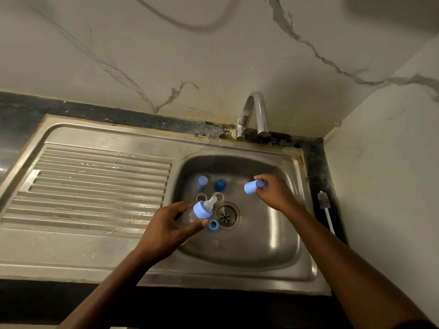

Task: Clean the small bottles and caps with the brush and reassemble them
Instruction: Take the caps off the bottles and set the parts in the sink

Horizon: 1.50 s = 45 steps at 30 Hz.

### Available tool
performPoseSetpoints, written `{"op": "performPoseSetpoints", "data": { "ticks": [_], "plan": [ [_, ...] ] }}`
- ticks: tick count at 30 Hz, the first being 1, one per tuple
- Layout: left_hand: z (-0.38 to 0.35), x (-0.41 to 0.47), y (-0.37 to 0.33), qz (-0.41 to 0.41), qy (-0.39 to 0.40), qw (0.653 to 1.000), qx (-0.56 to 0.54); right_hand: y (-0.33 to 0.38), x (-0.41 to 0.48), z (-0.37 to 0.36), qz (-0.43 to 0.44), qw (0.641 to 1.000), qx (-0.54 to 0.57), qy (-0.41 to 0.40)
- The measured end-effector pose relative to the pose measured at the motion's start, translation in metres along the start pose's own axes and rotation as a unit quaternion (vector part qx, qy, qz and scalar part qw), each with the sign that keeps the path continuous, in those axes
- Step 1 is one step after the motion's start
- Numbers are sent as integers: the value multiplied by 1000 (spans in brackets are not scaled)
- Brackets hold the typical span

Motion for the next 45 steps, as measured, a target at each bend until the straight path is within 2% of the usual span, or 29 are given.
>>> {"op": "performPoseSetpoints", "data": {
  "ticks": [10, 25, 27, 31, 33, 36, 40, 45],
  "plan": [
    [-26, 7, 13, 41, -11, 999, 16, -53, 63, -64, -48, 995, -59, 70],
    [-23, 12, 15, 37, -22, 998, 47, -41, 75, -74, -72, 980, -98, 155],
    [-21, 12, 13, 30, -23, 998, 53, -36, 71, -68, -64, 983, -100, 138],
    [-14, 10, 6, 0, -37, 996, 77, 7, 35, -39, -6, 998, -4, 69],
    [-11, 8, 4, -15, -44, 995, 91, 40, 4, -26, 14, 992, 93, 87],
    [-10, 6, 0, -34, -34, 993, 110, 92, -50, -4, 40, 962, 222, 156],
    [-10, 4, -8, -58, -13, 991, 123, 132, -96, 12, 82, 955, 188, 213],
    [-12, -2, -11, -62, 14, 987, 150, 138, -117, 11, 92, 965, 159, 189]
  ]
}}
Point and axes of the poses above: each hand's wrist, its own x-axis towards the middle knuckle, its own z-axis out of the back of the hand, y = z × x, the point moved 2 cm from there along x, towards the middle knuckle, and after that the axes turned 9 degrees about -x, right-handed, at the moved point
